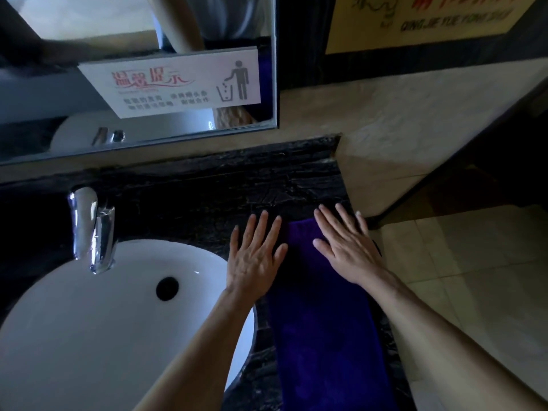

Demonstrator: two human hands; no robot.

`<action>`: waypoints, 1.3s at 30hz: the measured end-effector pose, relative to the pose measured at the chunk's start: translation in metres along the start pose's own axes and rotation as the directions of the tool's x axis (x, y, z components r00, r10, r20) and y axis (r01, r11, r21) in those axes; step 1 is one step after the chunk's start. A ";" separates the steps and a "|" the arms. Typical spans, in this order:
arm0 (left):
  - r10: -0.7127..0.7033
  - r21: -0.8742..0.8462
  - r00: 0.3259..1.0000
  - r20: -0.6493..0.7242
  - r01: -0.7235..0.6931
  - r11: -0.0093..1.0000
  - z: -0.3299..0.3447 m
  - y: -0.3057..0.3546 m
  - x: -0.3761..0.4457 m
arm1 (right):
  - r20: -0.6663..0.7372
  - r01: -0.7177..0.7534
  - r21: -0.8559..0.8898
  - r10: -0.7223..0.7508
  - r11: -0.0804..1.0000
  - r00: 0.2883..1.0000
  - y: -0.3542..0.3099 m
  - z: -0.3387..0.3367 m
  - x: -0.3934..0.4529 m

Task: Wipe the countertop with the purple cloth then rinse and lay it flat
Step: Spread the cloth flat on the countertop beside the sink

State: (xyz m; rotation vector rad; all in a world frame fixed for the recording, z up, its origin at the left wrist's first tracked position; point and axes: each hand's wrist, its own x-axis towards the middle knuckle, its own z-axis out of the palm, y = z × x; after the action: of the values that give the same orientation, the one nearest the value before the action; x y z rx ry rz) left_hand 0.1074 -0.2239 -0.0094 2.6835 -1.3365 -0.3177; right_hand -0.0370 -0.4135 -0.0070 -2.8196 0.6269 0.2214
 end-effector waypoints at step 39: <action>-0.163 -0.475 0.954 -0.252 0.025 0.880 -0.091 -0.011 -0.007 | -0.114 -0.121 0.571 0.224 0.812 0.968 -0.001 -0.115 -0.009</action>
State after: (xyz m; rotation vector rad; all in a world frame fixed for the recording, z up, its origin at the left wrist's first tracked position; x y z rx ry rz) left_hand 0.1337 -0.2095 0.0772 2.2815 -0.9047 -0.2162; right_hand -0.0334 -0.4404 0.1055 -2.2211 0.8315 -0.1674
